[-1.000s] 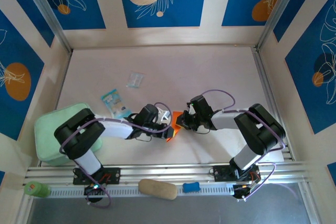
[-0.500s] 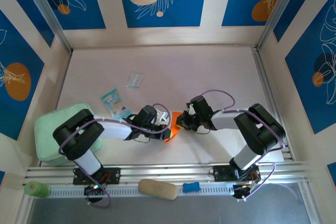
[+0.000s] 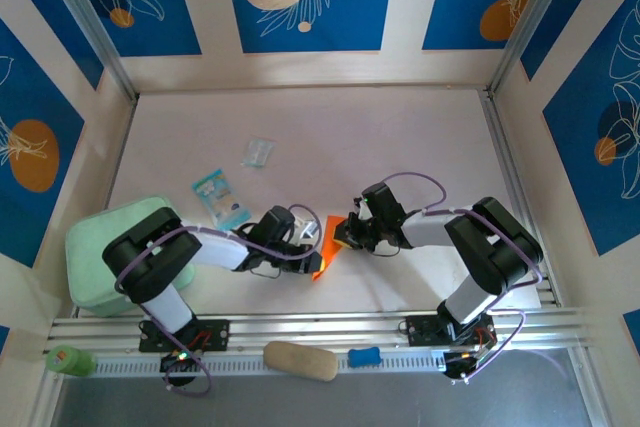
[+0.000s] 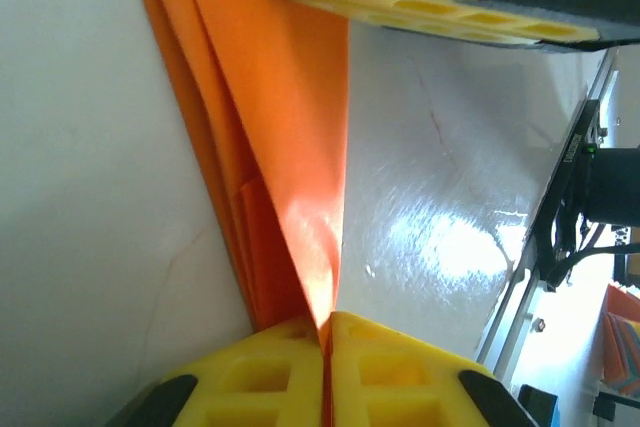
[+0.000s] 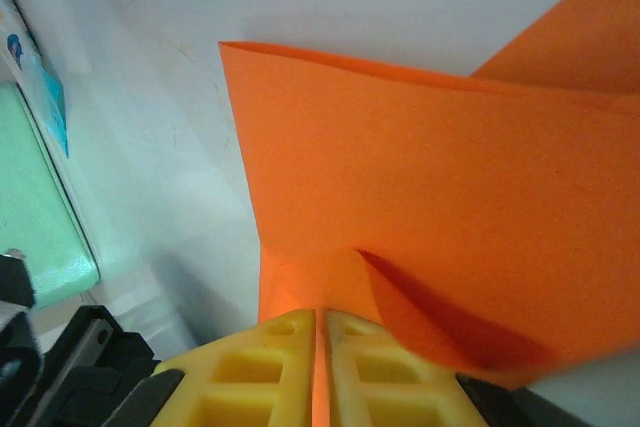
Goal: Fold a paper plane with a square sheet of paper (pick it up from the middle)
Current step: Perform the fifth fold on the wing at the bottom-center of the table.
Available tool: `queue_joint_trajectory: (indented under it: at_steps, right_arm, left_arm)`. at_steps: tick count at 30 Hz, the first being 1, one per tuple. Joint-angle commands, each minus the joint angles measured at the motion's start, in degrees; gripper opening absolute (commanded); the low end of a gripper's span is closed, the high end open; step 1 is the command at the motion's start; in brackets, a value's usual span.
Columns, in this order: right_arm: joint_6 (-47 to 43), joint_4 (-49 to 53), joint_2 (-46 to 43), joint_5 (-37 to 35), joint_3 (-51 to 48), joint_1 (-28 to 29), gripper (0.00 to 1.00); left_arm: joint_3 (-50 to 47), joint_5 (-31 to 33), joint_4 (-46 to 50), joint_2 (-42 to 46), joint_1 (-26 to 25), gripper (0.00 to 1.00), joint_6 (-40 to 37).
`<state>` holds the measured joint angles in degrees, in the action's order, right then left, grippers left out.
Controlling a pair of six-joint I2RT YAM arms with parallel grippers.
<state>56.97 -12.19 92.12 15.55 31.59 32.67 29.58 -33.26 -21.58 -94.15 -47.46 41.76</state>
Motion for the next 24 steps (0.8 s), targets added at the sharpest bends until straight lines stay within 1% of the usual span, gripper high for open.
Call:
queue_joint_trajectory:
  at_steps: [1, 4, 7, 16, 20, 21, 23, 24]
  right_arm:
    - [-1.1, 2.9, 0.9, -3.4, -1.0, -0.5, 0.12]
    - [-0.9, 2.8, 0.7, -3.4, -1.2, -0.4, 0.12]
    - [-0.9, 2.9, 0.8, -3.6, -1.0, -0.4, 0.12]
    - [-0.9, 3.0, 0.8, -3.9, -1.2, -0.3, 0.12]
    - [-1.0, 3.0, 0.7, -3.9, -1.1, -0.3, 0.12]
    - [-1.0, 3.0, 0.6, -3.9, -1.2, -0.3, 0.12]
    - [-1.0, 2.9, 0.6, -3.8, -1.2, -0.3, 0.12]
    - [-1.0, 2.9, 0.5, -3.7, -1.2, -0.3, 0.12]
  left_arm:
    - [-2.1, -2.9, 5.5, 1.8, -0.2, 0.09, 0.0]
    - [-2.4, -2.0, 6.1, 4.1, -0.2, 0.08, 0.0]
    - [-2.6, -2.3, 7.0, 5.2, -0.2, 0.0, -0.6]
    - [-4.3, -3.8, 5.3, 4.6, -0.8, 0.0, 0.3]
    - [-3.4, -3.2, 6.3, 3.1, -2.7, 0.05, -0.1]
    - [-3.0, -2.3, 7.1, 3.1, -3.0, 0.09, -0.4]
    - [-2.2, 0.5, 9.6, 4.8, -3.1, 0.12, -1.0]
    - [-1.7, 2.3, 11.5, 6.2, -3.1, 0.17, -1.7]
